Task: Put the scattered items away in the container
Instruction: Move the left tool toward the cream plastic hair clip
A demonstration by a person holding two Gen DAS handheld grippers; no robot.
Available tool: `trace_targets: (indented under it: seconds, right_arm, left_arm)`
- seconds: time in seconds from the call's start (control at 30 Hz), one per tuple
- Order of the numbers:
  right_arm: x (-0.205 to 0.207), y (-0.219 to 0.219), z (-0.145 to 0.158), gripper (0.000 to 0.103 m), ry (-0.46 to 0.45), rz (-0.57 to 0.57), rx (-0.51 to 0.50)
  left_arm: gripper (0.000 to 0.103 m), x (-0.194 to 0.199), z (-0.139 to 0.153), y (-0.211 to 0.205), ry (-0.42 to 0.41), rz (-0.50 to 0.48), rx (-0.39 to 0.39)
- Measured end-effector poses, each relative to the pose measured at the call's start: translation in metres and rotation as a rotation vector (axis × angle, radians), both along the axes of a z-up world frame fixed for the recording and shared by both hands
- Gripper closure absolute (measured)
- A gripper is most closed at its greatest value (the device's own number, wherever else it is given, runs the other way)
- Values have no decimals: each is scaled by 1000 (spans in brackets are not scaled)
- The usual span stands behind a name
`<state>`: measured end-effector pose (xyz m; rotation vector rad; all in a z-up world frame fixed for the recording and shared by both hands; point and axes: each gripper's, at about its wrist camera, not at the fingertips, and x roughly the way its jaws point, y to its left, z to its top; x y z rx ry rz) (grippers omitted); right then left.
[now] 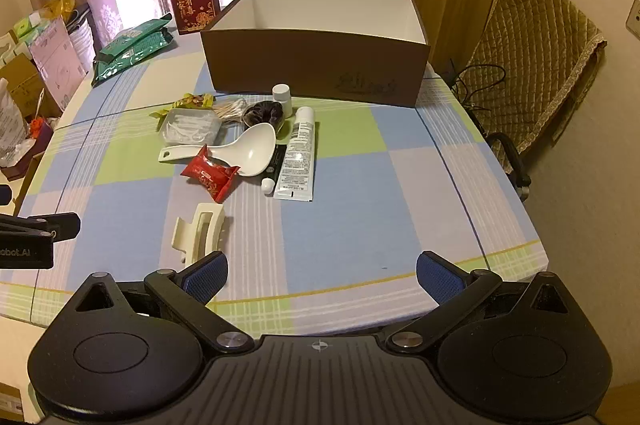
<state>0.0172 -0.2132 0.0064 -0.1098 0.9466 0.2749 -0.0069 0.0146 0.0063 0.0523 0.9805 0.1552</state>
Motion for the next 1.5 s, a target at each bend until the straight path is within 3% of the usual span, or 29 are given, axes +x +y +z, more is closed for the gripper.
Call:
trace_targets:
  seconds: [1.5]
  right_arm:
    - [-1,15,-4,0,5,-4,20]
  left_arm:
    - [1,-9,-4,17,-9,10,-18]
